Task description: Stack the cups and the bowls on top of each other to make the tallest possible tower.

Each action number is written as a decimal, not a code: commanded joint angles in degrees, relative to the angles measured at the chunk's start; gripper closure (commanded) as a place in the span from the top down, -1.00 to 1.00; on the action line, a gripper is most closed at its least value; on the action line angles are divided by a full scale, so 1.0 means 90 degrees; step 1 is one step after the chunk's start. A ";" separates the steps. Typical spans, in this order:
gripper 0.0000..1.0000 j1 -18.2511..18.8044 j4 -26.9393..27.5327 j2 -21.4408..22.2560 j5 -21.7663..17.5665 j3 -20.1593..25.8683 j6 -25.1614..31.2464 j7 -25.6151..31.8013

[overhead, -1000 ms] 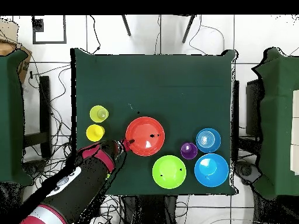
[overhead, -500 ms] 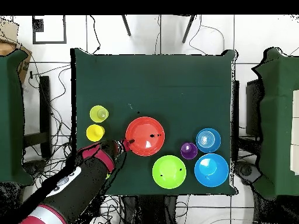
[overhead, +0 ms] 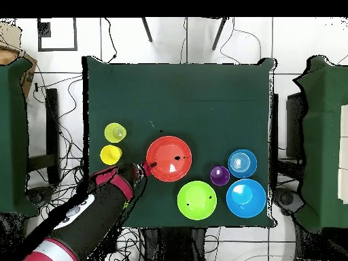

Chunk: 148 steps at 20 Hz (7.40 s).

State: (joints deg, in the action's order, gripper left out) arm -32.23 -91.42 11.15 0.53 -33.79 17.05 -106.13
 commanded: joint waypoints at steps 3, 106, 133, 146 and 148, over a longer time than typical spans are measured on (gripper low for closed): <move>1.00 0.0026 0.0301 -0.0208 0.0273 0.0743 0.0479 -0.1063; 1.00 0.6256 -0.1720 0.3955 -0.3517 0.5818 0.2907 0.2337; 1.00 0.7177 -0.1745 0.3911 -0.3798 0.6709 0.3202 0.2368; 1.00 0.7087 -0.2038 0.3746 -0.4006 0.6709 0.2479 0.1501; 1.00 0.7092 -0.2084 0.3743 -0.4020 0.6719 0.2444 0.1462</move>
State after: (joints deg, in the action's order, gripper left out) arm 31.92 -106.40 48.79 -30.83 23.32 38.83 -101.63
